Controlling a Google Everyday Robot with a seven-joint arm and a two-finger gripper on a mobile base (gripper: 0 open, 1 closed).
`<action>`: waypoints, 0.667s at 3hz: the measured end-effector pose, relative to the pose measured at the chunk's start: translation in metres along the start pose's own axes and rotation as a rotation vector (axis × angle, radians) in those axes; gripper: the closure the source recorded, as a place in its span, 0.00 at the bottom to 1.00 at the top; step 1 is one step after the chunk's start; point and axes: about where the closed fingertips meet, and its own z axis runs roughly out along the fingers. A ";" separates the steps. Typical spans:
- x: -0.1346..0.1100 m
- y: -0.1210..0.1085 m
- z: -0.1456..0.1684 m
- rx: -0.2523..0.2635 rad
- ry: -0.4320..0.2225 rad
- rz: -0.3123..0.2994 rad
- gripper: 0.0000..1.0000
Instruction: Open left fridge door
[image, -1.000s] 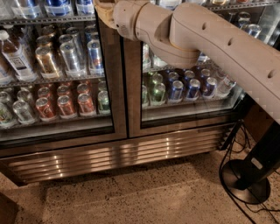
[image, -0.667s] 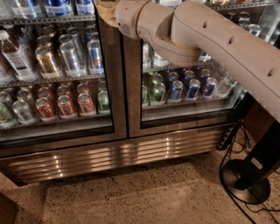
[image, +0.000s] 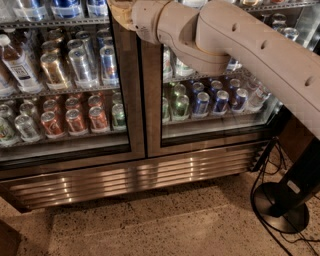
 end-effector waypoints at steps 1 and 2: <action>0.000 0.000 0.000 -0.007 0.000 0.000 1.00; 0.000 0.000 0.000 -0.007 0.000 0.000 0.81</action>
Offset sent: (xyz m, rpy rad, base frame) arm -0.0009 0.0002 -0.0005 -0.0028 0.0010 0.0062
